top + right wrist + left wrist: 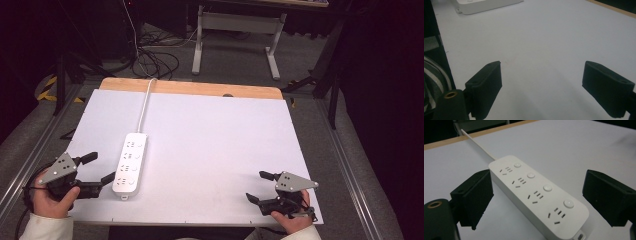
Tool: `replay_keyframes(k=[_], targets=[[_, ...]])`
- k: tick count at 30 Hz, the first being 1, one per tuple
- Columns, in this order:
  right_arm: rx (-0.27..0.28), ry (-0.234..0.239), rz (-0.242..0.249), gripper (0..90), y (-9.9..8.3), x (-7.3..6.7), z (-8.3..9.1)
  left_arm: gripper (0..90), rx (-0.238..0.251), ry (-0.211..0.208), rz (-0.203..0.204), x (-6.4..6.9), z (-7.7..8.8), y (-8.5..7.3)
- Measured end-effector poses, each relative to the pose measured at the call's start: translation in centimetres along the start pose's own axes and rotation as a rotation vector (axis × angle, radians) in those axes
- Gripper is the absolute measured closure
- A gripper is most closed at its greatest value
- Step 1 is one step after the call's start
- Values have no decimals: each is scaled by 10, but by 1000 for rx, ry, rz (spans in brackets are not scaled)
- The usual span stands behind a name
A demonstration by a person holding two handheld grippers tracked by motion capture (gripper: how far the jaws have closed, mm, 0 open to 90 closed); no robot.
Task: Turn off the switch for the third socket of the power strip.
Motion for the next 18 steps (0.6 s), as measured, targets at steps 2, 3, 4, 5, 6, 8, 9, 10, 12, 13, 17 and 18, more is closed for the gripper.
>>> replay_keyframes(k=[2,3,4,5,6,8,9,10,12,13,17,18], targets=[[0,-1,0,161,0,0,0,106,-21,3,-15,0,-1,-4],[0,-1,0,161,0,0,0,106,-32,9,-15,-1,-2,-6],[0,-2,0,161,0,0,0,106,-39,4,-13,-2,-3,-8],[1,-1,1,161,0,0,0,106,-38,1,-7,-2,-3,-10],[0,-2,0,161,0,0,0,106,-36,-5,-6,-2,-3,-11],[1,-1,0,161,0,0,0,106,-35,-8,-5,-3,-4,-15],[2,0,0,161,0,0,0,106,-31,-14,0,-3,-5,-16],[2,0,0,161,0,0,0,106,-28,-21,7,-3,-6,-17],[-1,1,0,161,0,0,-1,107,-25,-32,24,-4,-9,-20],[-2,3,-1,161,0,0,-1,107,-25,-35,28,-5,-10,-22],[-1,1,-1,161,0,1,0,107,-23,-33,45,-4,-13,-25],[0,2,-2,161,0,1,-1,107,-22,-28,41,-4,-13,-25]])
Point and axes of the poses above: each handheld gripper's, and its own axes: z roughly backward along the jaws, y roughly out of its top, x roughly to its right, the point moved 8 cm from there along -z, roughly forward along the jaws, and after that the axes turned 15 degrees about -x, right-handed, at the moved point
